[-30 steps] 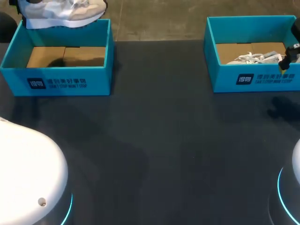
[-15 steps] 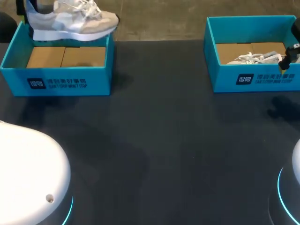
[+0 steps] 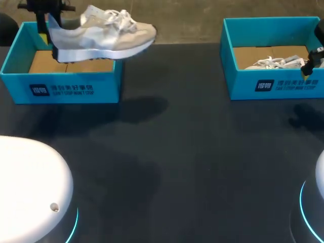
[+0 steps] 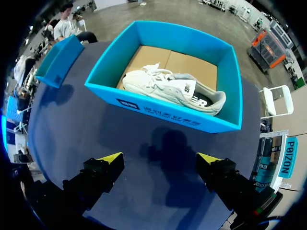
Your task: Take the shoe out of the shoebox, open the shoe tongue, remove and reinsert the insole, then place the shoe into the shoebox
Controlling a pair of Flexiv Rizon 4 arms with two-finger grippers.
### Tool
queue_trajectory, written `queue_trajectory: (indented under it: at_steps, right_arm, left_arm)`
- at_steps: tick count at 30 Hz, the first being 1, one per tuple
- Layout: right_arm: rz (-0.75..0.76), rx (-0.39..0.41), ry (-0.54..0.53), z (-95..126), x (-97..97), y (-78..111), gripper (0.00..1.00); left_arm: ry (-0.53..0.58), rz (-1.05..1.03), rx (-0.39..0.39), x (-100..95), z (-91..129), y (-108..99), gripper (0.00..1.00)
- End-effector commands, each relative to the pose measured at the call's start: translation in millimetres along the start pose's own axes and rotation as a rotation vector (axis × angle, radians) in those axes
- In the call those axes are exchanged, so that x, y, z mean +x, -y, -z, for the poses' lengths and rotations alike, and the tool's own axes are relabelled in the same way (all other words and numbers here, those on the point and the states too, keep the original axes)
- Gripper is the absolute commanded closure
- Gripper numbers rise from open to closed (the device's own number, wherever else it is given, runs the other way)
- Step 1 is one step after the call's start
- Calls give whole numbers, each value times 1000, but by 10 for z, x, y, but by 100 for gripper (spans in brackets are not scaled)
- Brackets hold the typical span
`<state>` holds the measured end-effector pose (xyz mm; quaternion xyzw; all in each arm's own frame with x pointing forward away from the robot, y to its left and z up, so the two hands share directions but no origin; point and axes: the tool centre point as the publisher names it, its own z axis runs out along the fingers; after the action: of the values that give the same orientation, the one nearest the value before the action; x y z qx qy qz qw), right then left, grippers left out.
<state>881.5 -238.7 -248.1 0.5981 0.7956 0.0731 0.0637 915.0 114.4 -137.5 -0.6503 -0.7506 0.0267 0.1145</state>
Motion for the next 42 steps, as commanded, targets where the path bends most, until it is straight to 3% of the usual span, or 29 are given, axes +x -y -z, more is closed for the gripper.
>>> queue_trajectory:
  at_steps: [1,12,25,32,36,42]
  right_arm:
    - [1,1,-2,-2,-2,-8,0]
    - [1,1,-2,-2,-2,-8,0]
    - [1,1,-2,-2,-2,-8,0]
    - [1,1,-2,-2,-2,-8,0]
    - [1,1,-2,-2,-2,-8,0]
    - [1,1,-2,-2,-2,-8,0]
  left_arm:
    - [-2,21,-146,-160,2,602,100]
    - [-27,52,-122,-626,-243,1436,100]
    - [-42,35,-153,-1135,-620,2063,100]
    - [-46,32,-176,-1159,-833,2147,100]
    - [-81,40,-198,-1184,-1042,2099,100]
    - [-48,26,-178,-1240,-1401,1997,100]
